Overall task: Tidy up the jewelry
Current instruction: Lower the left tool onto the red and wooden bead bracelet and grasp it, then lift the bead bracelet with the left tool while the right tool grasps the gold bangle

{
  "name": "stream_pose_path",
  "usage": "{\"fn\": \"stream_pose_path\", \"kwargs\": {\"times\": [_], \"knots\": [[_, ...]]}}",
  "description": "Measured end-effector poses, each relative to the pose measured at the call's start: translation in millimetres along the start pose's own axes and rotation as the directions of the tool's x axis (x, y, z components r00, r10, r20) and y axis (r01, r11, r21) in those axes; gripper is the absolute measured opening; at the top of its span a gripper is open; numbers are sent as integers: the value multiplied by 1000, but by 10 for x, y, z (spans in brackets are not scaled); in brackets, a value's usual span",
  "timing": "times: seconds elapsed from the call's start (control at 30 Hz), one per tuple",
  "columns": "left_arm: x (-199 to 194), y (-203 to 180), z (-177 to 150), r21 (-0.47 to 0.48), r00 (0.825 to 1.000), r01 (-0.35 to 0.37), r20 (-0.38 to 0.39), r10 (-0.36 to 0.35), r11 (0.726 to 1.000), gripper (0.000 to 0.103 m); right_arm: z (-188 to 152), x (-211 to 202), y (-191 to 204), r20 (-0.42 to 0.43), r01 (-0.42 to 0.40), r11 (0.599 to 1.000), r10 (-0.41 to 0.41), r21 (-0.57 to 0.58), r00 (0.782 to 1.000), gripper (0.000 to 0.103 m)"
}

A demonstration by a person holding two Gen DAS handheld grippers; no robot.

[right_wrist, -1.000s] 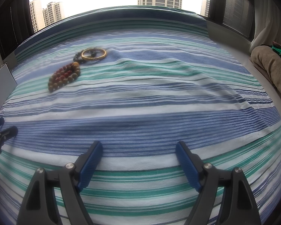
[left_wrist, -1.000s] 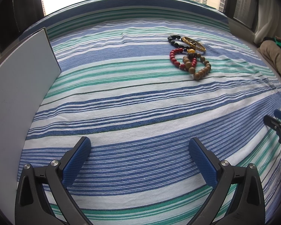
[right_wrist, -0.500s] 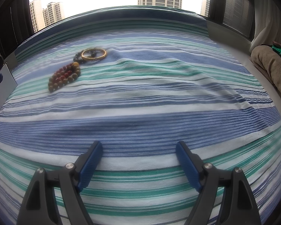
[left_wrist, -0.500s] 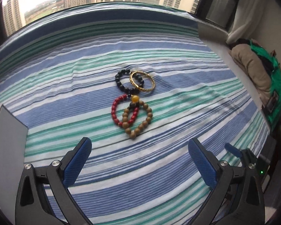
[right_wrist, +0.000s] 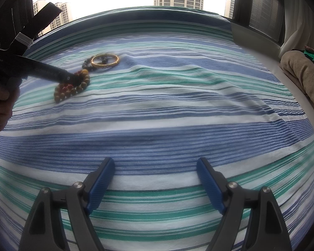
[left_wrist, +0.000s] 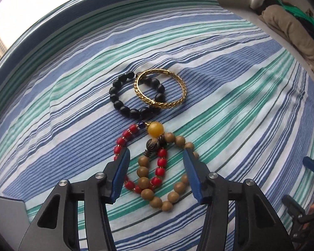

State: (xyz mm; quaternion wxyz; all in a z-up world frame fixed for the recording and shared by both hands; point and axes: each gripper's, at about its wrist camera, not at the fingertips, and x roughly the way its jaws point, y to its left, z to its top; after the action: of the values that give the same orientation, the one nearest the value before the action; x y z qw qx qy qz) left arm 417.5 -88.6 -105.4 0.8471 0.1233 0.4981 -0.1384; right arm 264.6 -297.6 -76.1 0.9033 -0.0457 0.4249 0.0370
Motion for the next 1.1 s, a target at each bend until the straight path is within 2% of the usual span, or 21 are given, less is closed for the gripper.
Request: {"fn": "stream_pose_path", "kwargs": {"times": [0.07,0.13,0.2,0.27,0.47,0.7,0.77,0.87,0.97,1.0,1.03,1.1], "knots": [[51,17,28,-12,1000,-8,3,8,1000,54,-1,-2,4,0,0,1000,0,0,1000,83],[72,69,41,-37,1000,27,14,-27,999,52,0,-1,2,0,0,1000,0,0,1000,83],[76,120,50,-60,997,76,28,-75,995,40,0,-1,1,0,0,1000,0,0,1000,83],[80,144,66,-72,994,103,38,-100,992,14,-1,-2,3,0,0,1000,0,0,1000,83],[-141,335,-48,-162,982,170,109,-153,972,12,0,-1,0,0,0,1000,0,0,1000,83],[-793,536,-402,-281,945,283,242,-218,917,12,0,-2,0,0,0,1000,0,0,1000,83],[-1044,564,-550,-292,940,284,274,-205,913,12,-1,-4,2,0,0,1000,0,0,1000,83],[-1368,581,-808,-314,940,261,298,-167,913,12,0,-3,-1,0,-2,1000,2,1,1000,83],[-1585,644,-1115,-353,950,225,288,-123,908,12,-3,2,24,-11,-20,1000,20,-12,1000,88],[-1651,666,-1224,-360,952,211,286,-107,909,12,19,-2,49,-49,-27,999,25,-37,998,88],[-1712,685,-1328,-365,954,194,286,-89,911,12,66,-9,69,-116,-61,997,56,-44,992,88],[-1825,719,-1543,-374,954,176,292,-65,910,12,233,-98,77,-193,-210,978,209,11,959,88]]}}
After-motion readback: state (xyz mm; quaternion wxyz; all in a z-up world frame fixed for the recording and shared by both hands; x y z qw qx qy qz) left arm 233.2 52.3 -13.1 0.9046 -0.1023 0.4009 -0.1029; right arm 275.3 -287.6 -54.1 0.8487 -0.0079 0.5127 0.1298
